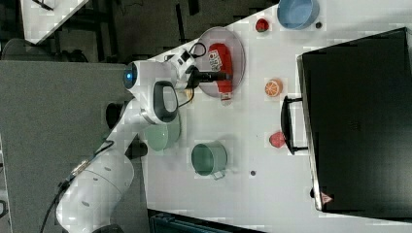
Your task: Pick ketchup from plate and place it on table.
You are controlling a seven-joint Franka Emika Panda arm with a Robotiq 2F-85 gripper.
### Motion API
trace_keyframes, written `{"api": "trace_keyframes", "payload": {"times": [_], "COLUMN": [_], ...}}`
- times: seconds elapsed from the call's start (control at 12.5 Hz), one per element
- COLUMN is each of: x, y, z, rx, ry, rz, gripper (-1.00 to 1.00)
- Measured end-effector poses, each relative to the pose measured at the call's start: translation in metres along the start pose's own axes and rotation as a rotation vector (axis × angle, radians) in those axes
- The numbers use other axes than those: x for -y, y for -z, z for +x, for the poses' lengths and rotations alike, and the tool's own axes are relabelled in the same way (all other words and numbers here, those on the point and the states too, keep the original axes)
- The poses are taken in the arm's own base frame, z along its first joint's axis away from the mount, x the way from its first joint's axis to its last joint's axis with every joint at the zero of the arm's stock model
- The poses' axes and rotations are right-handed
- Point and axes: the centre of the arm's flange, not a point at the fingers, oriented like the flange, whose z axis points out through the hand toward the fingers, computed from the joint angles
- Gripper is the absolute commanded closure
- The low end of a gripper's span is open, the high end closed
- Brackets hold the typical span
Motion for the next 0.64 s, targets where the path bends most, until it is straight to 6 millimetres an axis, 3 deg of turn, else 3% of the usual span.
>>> {"api": "trace_keyframes", "payload": {"times": [0.16, 0.64], "x": [-0.003, 0.013], "y": [-0.010, -0.010], "z": [-0.002, 0.011], "rx": [0.007, -0.104], "ry": [0.029, 0.068], "rz": [-0.022, 0.002], "gripper": [-1.00, -1.00]}}
